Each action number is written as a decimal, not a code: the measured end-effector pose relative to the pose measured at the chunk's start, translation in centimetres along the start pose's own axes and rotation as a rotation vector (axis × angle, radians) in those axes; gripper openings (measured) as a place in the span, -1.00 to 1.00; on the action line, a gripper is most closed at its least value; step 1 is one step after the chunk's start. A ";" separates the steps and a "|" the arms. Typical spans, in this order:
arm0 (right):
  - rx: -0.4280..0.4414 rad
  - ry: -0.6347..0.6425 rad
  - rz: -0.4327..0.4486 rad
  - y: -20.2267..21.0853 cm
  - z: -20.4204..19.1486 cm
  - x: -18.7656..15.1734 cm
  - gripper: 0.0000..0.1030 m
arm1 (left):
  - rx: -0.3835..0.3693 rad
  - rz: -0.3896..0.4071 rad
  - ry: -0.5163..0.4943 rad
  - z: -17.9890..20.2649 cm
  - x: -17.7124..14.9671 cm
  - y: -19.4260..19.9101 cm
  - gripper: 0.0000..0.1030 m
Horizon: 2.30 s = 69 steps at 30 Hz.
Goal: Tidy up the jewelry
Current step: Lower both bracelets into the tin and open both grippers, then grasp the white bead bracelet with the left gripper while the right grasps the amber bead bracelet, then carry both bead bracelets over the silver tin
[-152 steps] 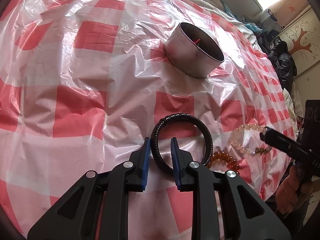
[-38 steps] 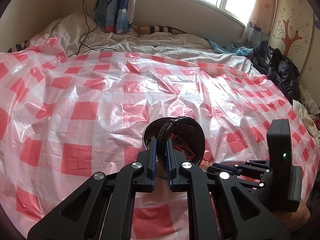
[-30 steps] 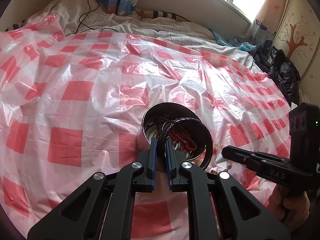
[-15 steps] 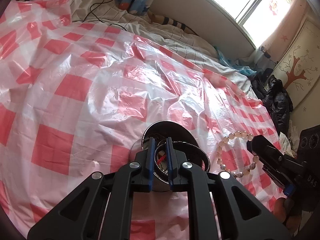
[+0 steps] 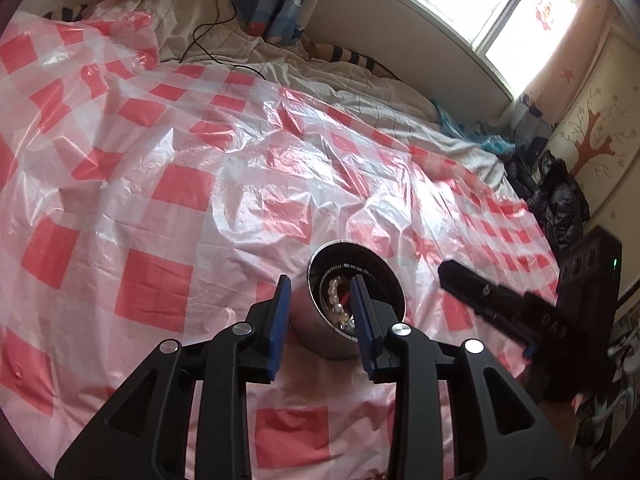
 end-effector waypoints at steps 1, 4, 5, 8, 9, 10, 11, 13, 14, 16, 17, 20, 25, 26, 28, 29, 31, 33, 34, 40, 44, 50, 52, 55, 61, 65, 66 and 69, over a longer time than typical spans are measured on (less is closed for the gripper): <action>-0.002 -0.001 0.003 0.5 0.1 0.2 -0.18 | -0.006 -0.024 -0.036 0.4 -0.8 0.3 -0.31; -0.022 0.000 -0.007 1.5 0.5 0.1 -0.06 | -0.027 -0.104 -0.115 1.1 -3.3 1.0 -0.27; -0.029 -0.003 -0.019 1.7 0.7 -0.1 -0.02 | -0.042 -0.135 -0.134 1.4 -4.2 1.1 -0.26; -0.063 0.018 -0.080 2.2 1.1 -1.4 0.11 | -0.100 -0.226 -0.196 2.2 -6.8 2.0 -0.25; -0.074 0.039 -0.105 2.4 1.2 -2.0 0.12 | -0.113 -0.246 -0.212 2.4 -7.5 2.4 -0.24; -0.080 0.060 -0.132 2.6 1.2 -2.7 0.13 | -0.132 -0.270 -0.230 2.6 -8.3 2.9 -0.24; -0.084 0.081 -0.160 2.8 1.2 -3.5 0.16 | -0.149 -0.287 -0.243 2.7 -8.8 3.4 -0.23; -0.084 0.122 -0.219 3.2 1.1 -5.0 0.24 | -0.183 -0.321 -0.282 3.0 -10.1 4.5 -0.21; -0.080 0.139 -0.241 3.3 0.9 -5.7 0.24 | -0.189 -0.331 -0.302 3.1 -10.6 4.9 -0.19; -0.065 0.194 -0.289 3.9 0.4 -7.4 0.24 | -0.209 -0.363 -0.354 3.3 -12.0 5.8 -0.16; -0.061 0.217 -0.303 4.1 0.1 -7.9 0.24 | -0.218 -0.377 -0.379 3.4 -12.7 6.2 -0.15; -0.041 0.276 -0.347 5.1 -0.6 -10.0 0.24 | -0.236 -0.423 -0.446 3.9 -14.8 7.2 -0.13; -0.037 0.369 -0.409 6.6 -1.4 -13.0 0.24 | -0.223 -0.454 -0.475 4.0 -16.8 8.0 -0.11; -0.036 0.379 -0.415 6.8 -1.5 -13.3 0.24 | -0.222 -0.460 -0.470 4.0 -17.2 8.1 -0.11; -0.032 0.394 -0.424 7.3 -1.8 -14.1 0.24 | -0.219 -0.463 -0.466 4.1 -17.8 8.2 -0.11; -0.030 0.399 -0.427 7.6 -2.0 -14.3 0.24 | -0.218 -0.457 -0.462 4.2 -18.0 8.3 -0.11; -0.038 0.405 -0.423 8.0 -2.1 -14.7 0.24 | -0.209 -0.444 -0.444 4.2 -18.2 8.4 -0.13; -0.045 0.407 -0.417 8.3 -2.1 -15.1 0.28 | -0.195 -0.432 -0.431 4.1 -18.2 8.4 -0.54; -0.047 0.409 -0.414 8.4 -2.1 -15.2 0.29 | -0.185 -0.423 -0.440 3.9 -18.2 8.5 -0.80; -0.063 0.466 -0.420 7.7 -2.5 -16.6 0.29 | -0.063 -0.327 -0.352 0.0 -14.3 8.6 -0.87; -0.069 0.525 -0.429 7.2 -2.9 -17.7 0.29 | -0.017 -0.311 -0.290 -2.4 -12.7 8.1 -0.87; -0.100 0.624 -0.460 6.3 -2.2 -19.5 -0.50 | -0.018 -0.323 -0.314 -2.2 -12.9 7.9 -0.87; -0.089 0.633 -0.454 6.4 -2.4 -19.5 -0.76 | -0.010 -0.328 -0.316 -2.1 -13.0 7.7 -0.87; -0.044 0.544 -0.414 6.9 -2.9 -18.0 -0.77 | -0.003 -0.329 -0.306 -2.3 -13.0 7.5 -0.87; 0.113 0.287 -0.351 8.0 -4.7 -14.6 -0.77 | -0.022 -0.305 -0.277 -1.9 -12.2 7.8 -0.87; 0.215 0.135 -0.310 8.6 -5.9 -12.5 -0.77 | -0.065 -0.281 -0.235 -0.9 -11.0 8.2 -0.87; 0.238 0.103 -0.296 8.8 -6.1 -11.9 -0.77 | -0.080 -0.272 -0.222 -0.5 -10.6 8.4 -0.87; 0.298 0.003 -0.252 9.2 -6.5 -10.2 -0.77 | -0.117 -0.243 -0.187 0.4 -9.5 8.8 -0.87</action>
Point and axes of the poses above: each gripper's, at about its wrist camera, not at the fingertips, and y roughly against the way its jaws point, z to its right, x to its top, the point moved 10 cm from there along -y, roughly the way its jaws point, and after that the axes turned 12 degrees about z, right-handed, at the moved point
